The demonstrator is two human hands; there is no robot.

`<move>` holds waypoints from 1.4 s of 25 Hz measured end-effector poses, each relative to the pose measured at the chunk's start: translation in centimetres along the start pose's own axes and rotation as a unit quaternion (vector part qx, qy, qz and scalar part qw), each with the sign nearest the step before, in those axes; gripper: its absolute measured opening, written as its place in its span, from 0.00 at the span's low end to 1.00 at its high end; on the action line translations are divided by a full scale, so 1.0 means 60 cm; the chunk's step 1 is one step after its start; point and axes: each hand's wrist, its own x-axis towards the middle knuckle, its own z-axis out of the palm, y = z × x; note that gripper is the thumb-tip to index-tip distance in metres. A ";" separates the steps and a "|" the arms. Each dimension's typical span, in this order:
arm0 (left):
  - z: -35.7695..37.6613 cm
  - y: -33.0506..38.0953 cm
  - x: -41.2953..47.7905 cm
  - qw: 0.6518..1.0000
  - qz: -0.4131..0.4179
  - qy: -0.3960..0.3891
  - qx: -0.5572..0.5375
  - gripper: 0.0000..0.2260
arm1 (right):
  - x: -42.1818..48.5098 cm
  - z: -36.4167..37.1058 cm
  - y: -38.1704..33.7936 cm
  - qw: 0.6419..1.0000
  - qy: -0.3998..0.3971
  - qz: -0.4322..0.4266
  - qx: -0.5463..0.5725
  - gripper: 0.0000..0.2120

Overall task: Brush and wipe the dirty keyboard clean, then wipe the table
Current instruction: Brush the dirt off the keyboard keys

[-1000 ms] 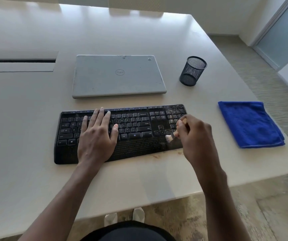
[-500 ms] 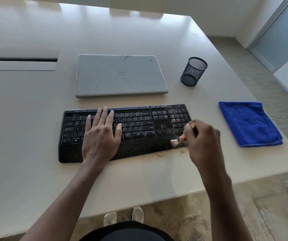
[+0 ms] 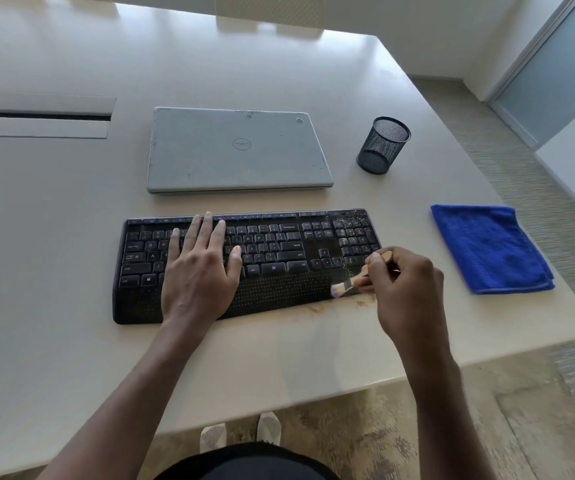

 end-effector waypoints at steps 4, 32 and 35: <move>0.000 0.001 0.000 1.000 0.001 -0.003 0.003 0.29 | 0.002 0.009 0.008 0.998 -0.034 0.029 0.034 0.11; 0.000 0.003 -0.001 1.000 0.001 0.000 0.009 0.30 | 0.042 -0.019 0.019 0.997 0.013 0.054 0.044 0.13; -0.001 0.002 0.000 1.000 0.001 -0.002 0.010 0.30 | 0.050 -0.004 0.015 0.993 -0.002 0.050 0.107 0.12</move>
